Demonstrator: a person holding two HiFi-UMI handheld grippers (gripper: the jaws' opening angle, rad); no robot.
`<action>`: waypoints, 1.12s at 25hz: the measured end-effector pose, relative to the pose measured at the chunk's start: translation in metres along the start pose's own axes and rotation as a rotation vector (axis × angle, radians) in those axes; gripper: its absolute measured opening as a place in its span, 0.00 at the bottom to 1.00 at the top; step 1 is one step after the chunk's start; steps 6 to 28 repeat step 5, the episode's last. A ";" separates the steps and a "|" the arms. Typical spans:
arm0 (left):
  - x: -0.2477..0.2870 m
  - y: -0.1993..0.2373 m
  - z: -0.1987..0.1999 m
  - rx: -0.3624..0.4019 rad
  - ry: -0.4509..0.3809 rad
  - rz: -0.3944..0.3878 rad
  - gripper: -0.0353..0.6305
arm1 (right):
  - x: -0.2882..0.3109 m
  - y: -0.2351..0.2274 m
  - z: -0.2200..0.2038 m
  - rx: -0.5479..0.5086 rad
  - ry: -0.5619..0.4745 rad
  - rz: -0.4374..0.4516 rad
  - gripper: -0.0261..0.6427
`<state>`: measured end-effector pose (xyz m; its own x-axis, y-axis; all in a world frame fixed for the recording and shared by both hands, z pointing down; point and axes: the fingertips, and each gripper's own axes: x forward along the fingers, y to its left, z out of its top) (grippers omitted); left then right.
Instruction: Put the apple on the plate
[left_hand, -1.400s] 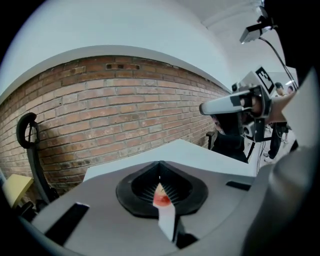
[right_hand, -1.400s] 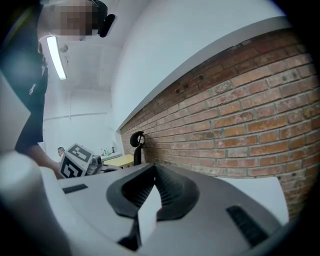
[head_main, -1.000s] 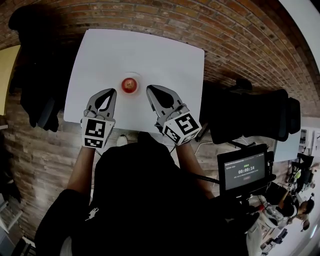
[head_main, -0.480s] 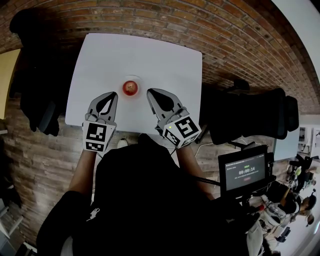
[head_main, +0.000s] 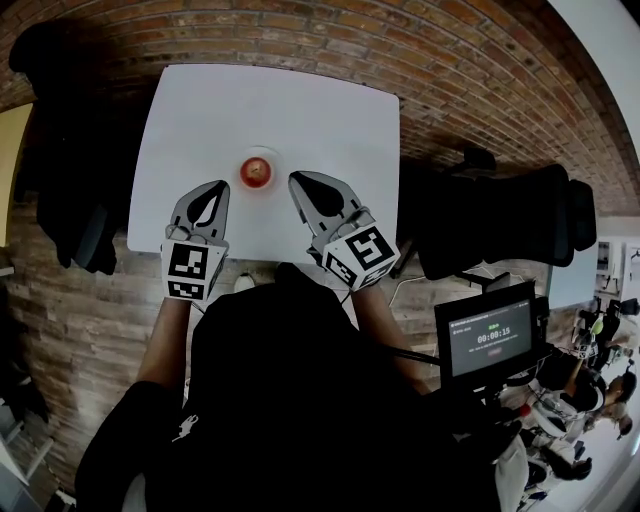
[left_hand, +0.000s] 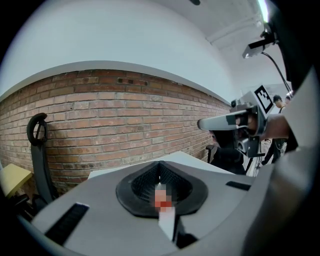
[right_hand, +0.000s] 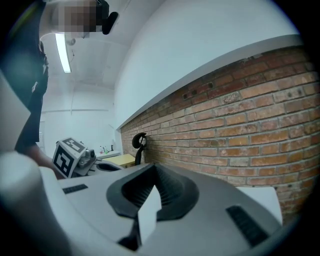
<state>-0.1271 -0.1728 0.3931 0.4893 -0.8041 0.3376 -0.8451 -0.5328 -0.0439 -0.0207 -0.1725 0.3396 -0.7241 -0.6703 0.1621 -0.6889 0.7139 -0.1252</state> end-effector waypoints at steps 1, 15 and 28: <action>0.001 0.000 -0.001 0.002 0.003 -0.002 0.06 | 0.000 0.000 0.000 -0.001 0.001 -0.002 0.04; 0.006 -0.002 -0.003 0.009 0.010 -0.013 0.06 | -0.002 -0.004 0.000 -0.001 0.000 -0.012 0.04; 0.006 -0.002 -0.003 0.009 0.010 -0.013 0.06 | -0.002 -0.004 0.000 -0.001 0.000 -0.012 0.04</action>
